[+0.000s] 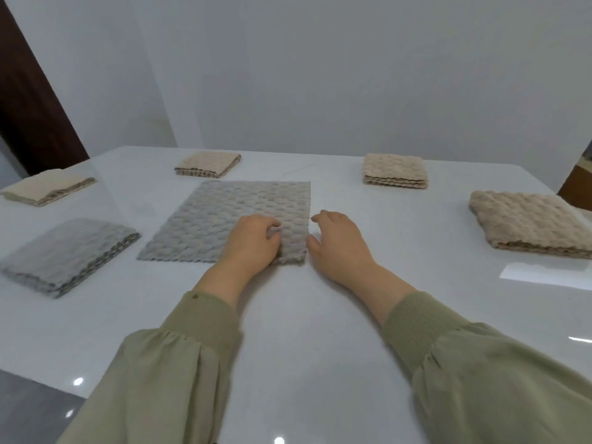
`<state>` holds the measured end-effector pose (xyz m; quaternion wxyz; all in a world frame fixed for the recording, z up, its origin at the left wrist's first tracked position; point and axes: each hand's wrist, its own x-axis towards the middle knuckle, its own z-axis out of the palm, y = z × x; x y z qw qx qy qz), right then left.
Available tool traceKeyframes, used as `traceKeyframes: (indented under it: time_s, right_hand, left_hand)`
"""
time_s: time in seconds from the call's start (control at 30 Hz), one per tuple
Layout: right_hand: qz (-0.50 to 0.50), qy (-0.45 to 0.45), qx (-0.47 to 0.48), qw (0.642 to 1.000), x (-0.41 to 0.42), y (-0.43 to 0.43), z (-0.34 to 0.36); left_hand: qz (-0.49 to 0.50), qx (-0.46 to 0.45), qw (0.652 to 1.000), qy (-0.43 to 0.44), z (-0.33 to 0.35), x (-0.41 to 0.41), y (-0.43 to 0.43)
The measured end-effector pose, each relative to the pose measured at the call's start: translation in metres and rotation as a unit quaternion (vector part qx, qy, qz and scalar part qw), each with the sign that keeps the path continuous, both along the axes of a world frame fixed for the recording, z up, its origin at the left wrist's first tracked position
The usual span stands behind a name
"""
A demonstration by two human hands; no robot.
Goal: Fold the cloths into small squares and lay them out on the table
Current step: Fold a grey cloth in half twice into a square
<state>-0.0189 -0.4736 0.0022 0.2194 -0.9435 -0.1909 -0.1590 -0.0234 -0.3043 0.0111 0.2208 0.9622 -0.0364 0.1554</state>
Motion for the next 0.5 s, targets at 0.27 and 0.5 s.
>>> traceKeyframes:
  time_s: [0.27,0.5]
  right_hand:
    - [0.104,-0.008,-0.059,0.993,0.002,0.031,-0.007]
    - [0.036,-0.002,0.234,0.971,0.017,-0.014,0.009]
  left_hand:
    - [0.063,-0.122,0.990,0.019,0.000,0.008,0.049]
    - [0.139,-0.031,0.989,0.032,0.006,0.013,0.055]
